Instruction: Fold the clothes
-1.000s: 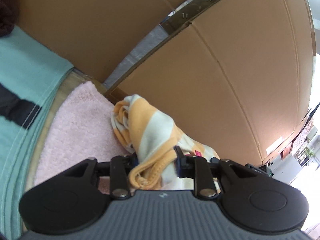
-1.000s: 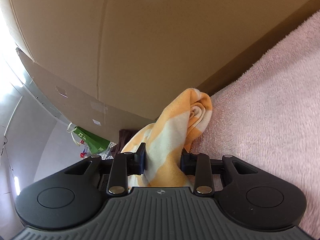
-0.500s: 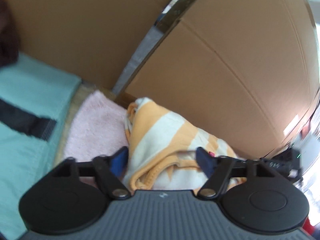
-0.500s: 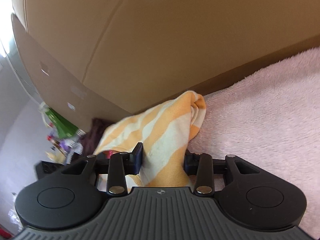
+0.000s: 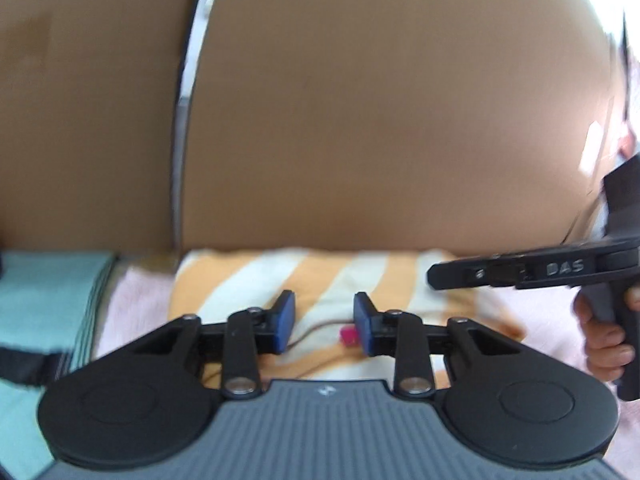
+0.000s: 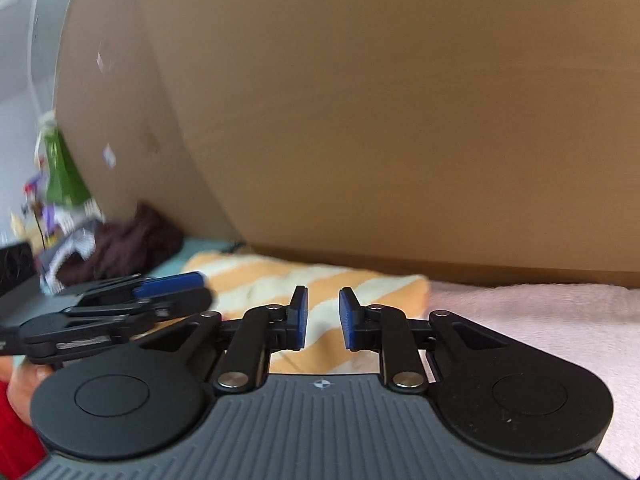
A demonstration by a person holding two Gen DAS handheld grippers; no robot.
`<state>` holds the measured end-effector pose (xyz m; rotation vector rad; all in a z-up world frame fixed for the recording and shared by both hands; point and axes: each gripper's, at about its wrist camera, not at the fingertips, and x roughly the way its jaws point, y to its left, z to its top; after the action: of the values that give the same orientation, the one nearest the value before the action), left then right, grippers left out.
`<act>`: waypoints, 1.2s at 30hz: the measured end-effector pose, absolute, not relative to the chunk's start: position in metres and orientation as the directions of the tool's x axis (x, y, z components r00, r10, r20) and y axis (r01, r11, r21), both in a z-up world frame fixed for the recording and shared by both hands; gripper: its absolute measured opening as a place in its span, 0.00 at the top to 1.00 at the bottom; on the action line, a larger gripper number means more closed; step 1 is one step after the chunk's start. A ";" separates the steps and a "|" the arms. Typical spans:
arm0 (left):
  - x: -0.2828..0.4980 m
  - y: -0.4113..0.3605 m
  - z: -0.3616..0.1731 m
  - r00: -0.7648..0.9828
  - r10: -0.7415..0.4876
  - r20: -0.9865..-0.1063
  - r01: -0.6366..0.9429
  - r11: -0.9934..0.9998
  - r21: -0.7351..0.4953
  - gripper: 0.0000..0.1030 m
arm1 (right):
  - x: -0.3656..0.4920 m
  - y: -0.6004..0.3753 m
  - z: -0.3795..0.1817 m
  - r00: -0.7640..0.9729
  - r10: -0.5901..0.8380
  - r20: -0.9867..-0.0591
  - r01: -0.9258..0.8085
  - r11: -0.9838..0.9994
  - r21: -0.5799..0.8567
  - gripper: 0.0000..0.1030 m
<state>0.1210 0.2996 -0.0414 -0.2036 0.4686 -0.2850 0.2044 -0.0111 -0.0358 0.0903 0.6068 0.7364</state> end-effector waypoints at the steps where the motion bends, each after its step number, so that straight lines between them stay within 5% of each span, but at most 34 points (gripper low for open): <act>1: 0.122 0.305 -0.045 0.841 -0.334 -0.425 0.218 0.929 -0.299 0.60 | 0.206 -0.002 -0.041 0.572 0.640 -0.513 -0.602 0.752 0.268 0.82; 8: 0.118 0.325 -0.043 0.825 -0.423 -0.375 0.248 0.867 -0.431 0.61 | 0.223 0.006 -0.057 0.556 0.686 -0.469 -0.615 0.720 0.323 0.92; 9: 0.116 0.325 -0.040 0.833 -0.421 -0.358 0.259 0.869 -0.421 0.57 | 0.223 0.007 -0.056 0.557 0.686 -0.468 -0.611 0.720 0.329 0.92; 13: 0.096 0.320 -0.029 0.891 -0.365 -0.271 0.261 0.899 -0.351 0.11 | 0.207 0.003 -0.038 0.569 0.695 -0.439 -0.579 0.718 0.386 0.83; 17: 0.104 0.328 -0.028 0.879 -0.337 -0.336 0.227 0.918 -0.327 0.12 | 0.187 0.011 -0.040 0.542 0.702 -0.462 -0.608 0.707 0.360 0.83; 25: 0.101 0.319 -0.025 0.894 -0.321 -0.314 0.245 0.935 -0.258 0.07 | 0.159 -0.004 -0.033 0.575 0.656 -0.489 -0.555 0.751 0.356 0.79; 29: 0.102 0.302 -0.022 0.897 -0.306 -0.318 0.261 0.949 -0.175 0.04 | 0.117 -0.011 -0.040 0.650 0.529 -0.546 -0.523 0.832 0.184 0.60; 34: 0.105 0.302 -0.024 0.906 -0.280 -0.317 0.233 0.956 -0.178 0.03 | 0.080 -0.003 -0.060 0.713 0.418 -0.563 -0.464 0.883 0.069 0.52; 36: 0.105 0.302 -0.024 0.912 -0.255 -0.321 0.209 0.963 -0.170 0.01 | 0.072 0.007 -0.058 0.742 0.382 -0.551 -0.456 0.890 0.003 0.37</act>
<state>0.1049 0.3020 -0.0239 -0.1333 0.3484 -0.2401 0.0723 0.0075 -0.0579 -0.1347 0.5728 0.4606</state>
